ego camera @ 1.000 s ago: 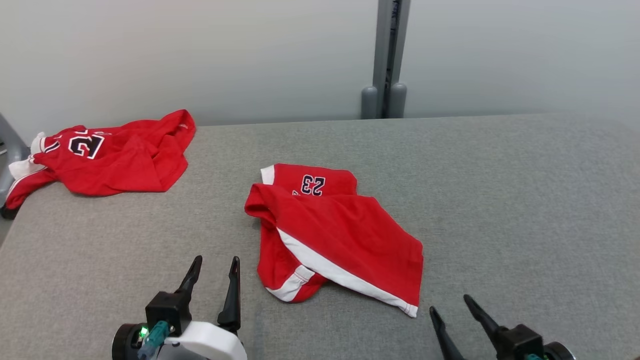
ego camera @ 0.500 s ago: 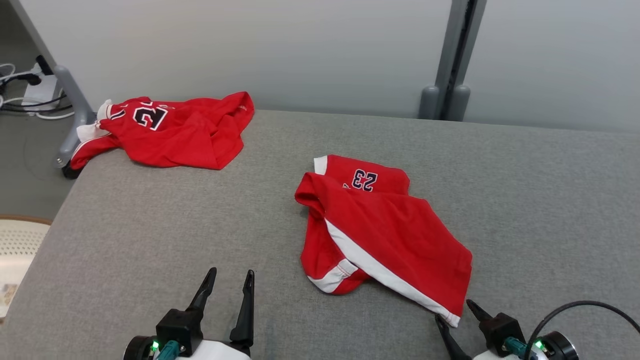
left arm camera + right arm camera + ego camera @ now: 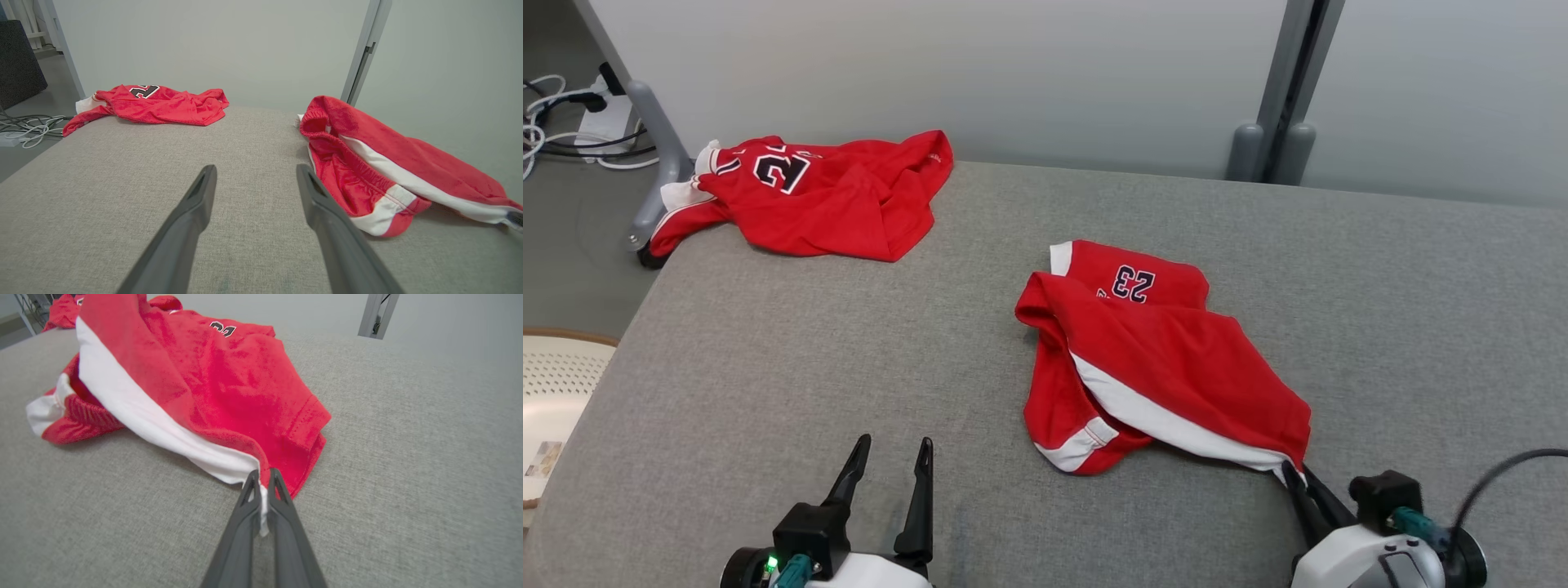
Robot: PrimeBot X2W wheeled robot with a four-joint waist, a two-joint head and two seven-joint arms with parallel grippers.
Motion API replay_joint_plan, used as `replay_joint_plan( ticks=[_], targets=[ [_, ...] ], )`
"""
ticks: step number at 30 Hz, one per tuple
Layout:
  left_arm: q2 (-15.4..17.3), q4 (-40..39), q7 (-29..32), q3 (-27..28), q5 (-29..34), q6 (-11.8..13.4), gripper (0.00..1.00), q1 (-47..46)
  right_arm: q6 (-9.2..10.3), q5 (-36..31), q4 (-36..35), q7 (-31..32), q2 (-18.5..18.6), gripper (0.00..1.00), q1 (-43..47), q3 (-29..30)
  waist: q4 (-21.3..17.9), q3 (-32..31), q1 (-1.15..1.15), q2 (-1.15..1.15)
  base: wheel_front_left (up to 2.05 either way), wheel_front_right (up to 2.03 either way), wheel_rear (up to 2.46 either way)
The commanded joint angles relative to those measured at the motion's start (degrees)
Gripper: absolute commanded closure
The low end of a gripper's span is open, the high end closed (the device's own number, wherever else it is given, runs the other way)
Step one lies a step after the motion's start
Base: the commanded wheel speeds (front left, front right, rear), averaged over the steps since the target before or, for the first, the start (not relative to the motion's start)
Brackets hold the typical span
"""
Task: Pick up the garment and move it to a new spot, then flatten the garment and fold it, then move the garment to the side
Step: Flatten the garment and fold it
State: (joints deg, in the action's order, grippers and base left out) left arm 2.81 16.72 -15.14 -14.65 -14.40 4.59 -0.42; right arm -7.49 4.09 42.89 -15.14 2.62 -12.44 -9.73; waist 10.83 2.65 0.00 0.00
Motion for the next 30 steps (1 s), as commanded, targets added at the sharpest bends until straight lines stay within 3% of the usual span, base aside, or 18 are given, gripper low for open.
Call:
replay_joint_plan(
  ticks=[1, 5, 9, 19, 23, 30],
  targets=[
    [0.16, -0.22, -0.01, 0.14, -0.26, 0.1, 0.0, -0.51, -0.01, 3.6, -0.48, -0.03, 0.48, 1.0, -0.01, 0.08, -0.41, -0.15, 0.0, 0.0, 0.0, 0.0, 0.0],
    [0.19, -0.12, -0.01, -0.35, -0.71, 0.26, 0.0, -0.11, -0.01, 11.97, -2.65, -0.03, 0.46, 1.0, -1.04, -1.39, -1.46, -0.7, 0.0, 0.0, 0.0, 0.0, 0.0],
    [0.19, 0.09, -0.01, -0.76, -1.13, 0.42, 0.0, 0.42, -0.01, 13.59, -4.99, -0.03, 0.45, 1.0, -2.19, -2.58, -2.44, -1.56, 0.0, 0.0, 0.0, 0.0, 0.0],
    [0.18, 0.23, -0.01, -1.59, -1.8, 0.51, 0.0, 1.12, -0.01, 13.59, -18.56, 4.69, 3.98, 1.0, -2.64, -0.44, -3.44, -3.54, 0.0, 0.0, 0.0, 0.0, 0.0],
    [0.19, 0.3, -0.01, -1.97, -2.07, 0.43, 0.0, 1.05, -0.01, 12.9, -24.23, 9.41, 6.39, 1.0, -1.76, 2.19, -3.36, -3.9, 0.0, 0.0, 0.0, 0.0, 0.0],
    [0.2, 0.79, -0.01, -3.43, -1.68, -0.37, 0.0, -0.02, -0.01, 10.48, -21.15, 16.19, 11.55, 1.0, -4.19, 6.34, -1.19, -3.06, 0.0, 0.0, 0.0, 0.0, 0.0]
  ],
)
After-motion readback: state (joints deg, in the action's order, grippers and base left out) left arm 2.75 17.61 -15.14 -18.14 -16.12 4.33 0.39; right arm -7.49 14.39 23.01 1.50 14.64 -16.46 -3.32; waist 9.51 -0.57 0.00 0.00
